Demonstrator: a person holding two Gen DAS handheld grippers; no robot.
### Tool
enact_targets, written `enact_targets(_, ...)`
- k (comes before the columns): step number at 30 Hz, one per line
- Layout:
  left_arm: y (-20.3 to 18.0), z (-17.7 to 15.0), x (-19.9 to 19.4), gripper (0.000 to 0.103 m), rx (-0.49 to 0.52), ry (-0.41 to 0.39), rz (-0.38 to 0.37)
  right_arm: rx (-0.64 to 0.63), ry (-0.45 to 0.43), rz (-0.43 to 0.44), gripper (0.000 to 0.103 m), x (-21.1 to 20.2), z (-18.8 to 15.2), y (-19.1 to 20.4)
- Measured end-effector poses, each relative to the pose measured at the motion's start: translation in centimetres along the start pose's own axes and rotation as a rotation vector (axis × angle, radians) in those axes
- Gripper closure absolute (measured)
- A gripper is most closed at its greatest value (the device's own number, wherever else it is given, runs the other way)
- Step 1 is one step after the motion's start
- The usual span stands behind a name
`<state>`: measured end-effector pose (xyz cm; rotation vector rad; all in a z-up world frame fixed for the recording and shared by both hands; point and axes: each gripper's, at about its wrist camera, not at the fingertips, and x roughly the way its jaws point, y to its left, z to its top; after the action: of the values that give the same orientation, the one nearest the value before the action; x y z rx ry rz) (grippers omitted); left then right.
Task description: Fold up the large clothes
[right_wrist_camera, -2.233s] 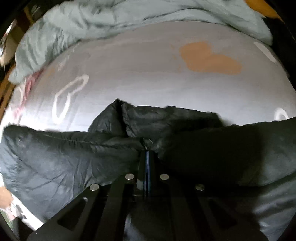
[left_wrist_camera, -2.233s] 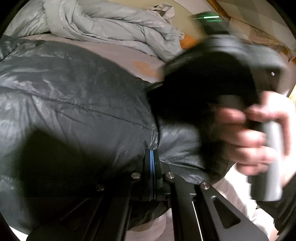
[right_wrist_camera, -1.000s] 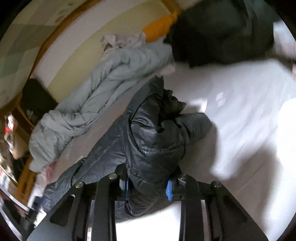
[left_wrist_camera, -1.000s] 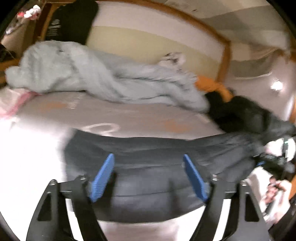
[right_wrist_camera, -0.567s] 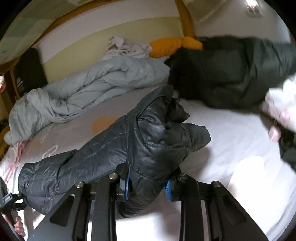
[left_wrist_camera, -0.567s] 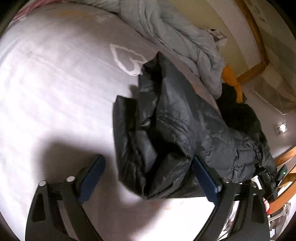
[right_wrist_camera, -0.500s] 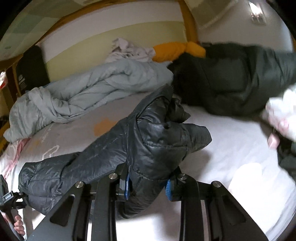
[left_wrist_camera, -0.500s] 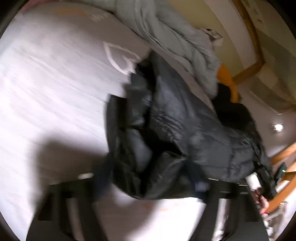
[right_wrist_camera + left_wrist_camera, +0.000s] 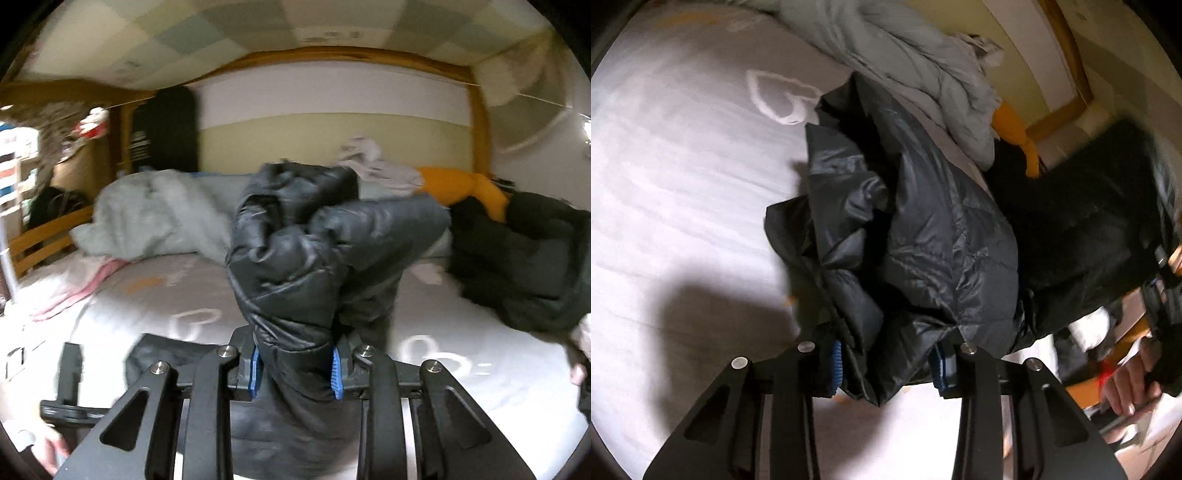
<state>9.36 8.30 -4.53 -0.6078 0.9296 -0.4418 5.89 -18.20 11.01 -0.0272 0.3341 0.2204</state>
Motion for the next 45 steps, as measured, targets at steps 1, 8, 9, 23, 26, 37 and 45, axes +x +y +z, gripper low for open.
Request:
enact_targets(1, -0.3, 0.0, 0.0, 0.068, 0.019, -0.011, 0.023, -0.020, 0.014, 0.013, 0.073, 0.4, -0.4, 1.1)
enact_targets(8, -1.3, 0.6, -1.7, 0.056, 0.120, -0.124, 0.179, -0.107, 0.160, 0.077, 0.073, 4.5, -6.3, 6.3)
enact_targets(9, -1.9, 0.5, -2.2, 0.056, 0.157, -0.155, 0.213, -0.118, 0.178, 0.078, 0.073, 5.1, -7.1, 6.9)
enact_targets(23, -6.7, -1.4, -10.5, 0.028, 0.393, -0.601, 0.343, -0.116, 0.120, 0.088, 0.017, 2.0, -7.7, 7.1)
enact_targets(26, -7.5, -1.6, -11.7, 0.022, 0.404, -0.602, 0.276, -0.052, 0.062, 0.050, 0.017, -0.5, -6.9, 4.2)
enact_targets(37, -16.9, 1.5, -7.0, 0.001, 0.528, -0.387, 0.225, 0.117, 0.059, -0.269, 0.017, 1.4, -5.0, -7.3)
enact_targets(45, -17.4, 3.2, -1.9, 0.001, 0.628, -0.404, 0.583, 0.127, 0.104, -0.238, 0.017, 3.5, -7.6, -9.4)
